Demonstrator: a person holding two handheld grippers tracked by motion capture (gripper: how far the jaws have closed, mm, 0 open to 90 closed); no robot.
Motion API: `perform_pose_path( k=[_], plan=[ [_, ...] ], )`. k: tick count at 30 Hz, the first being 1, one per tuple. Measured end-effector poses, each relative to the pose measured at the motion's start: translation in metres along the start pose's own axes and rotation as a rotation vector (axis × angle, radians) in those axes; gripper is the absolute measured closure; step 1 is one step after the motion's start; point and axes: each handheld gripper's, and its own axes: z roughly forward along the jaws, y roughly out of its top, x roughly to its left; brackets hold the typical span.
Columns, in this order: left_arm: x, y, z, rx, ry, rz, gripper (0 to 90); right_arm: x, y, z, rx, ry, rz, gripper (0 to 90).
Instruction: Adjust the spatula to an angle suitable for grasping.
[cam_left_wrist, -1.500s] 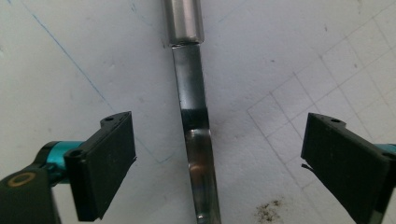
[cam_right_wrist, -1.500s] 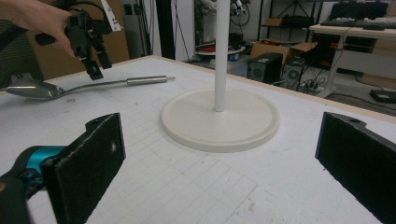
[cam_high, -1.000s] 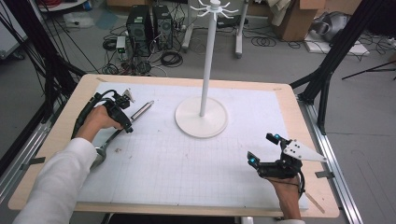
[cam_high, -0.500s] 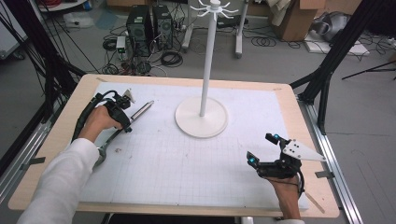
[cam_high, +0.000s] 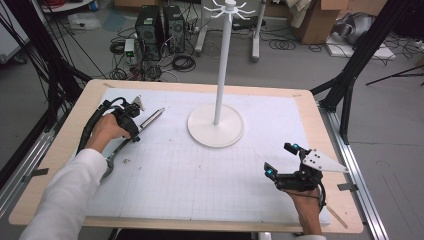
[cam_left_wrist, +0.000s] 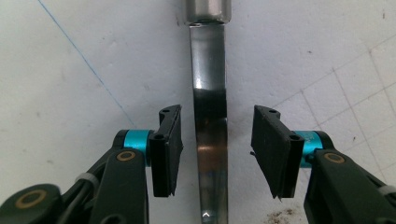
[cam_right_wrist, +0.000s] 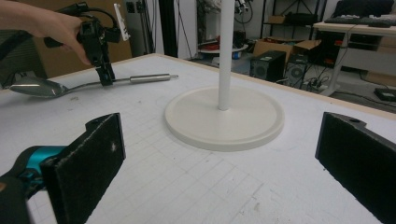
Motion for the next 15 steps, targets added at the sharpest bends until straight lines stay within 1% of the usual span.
perform_pose_path(
  k=[4, 7, 10, 14, 15],
  plan=[
    [-0.0006, 0.0005, 0.0011, 0.01, 0.0, 0.005, 54.9, 0.0, 0.0, -0.0003, 0.0, 0.002, 0.004, 0.5],
    [-0.0006, 0.0008, 0.0019, 0.009, -0.004, -0.004, 58.3, -0.0002, -0.0002, -0.0002, 0.002, 0.003, 0.003, 0.5],
    [0.0002, 0.0008, 0.0025, 0.015, 0.001, -0.008, 59.3, -0.0004, -0.0001, -0.0002, -0.001, 0.004, 0.002, 0.5],
    [0.0016, 0.0002, 0.0017, 0.01, -0.003, -0.012, 65.8, -0.0004, -0.0002, 0.0, -0.001, 0.005, 0.002, 0.5],
    [0.002, 0.0001, 0.0018, 0.012, -0.004, -0.014, 66.3, -0.0005, -0.0001, 0.0001, -0.001, 0.006, 0.001, 0.5]
  ],
)
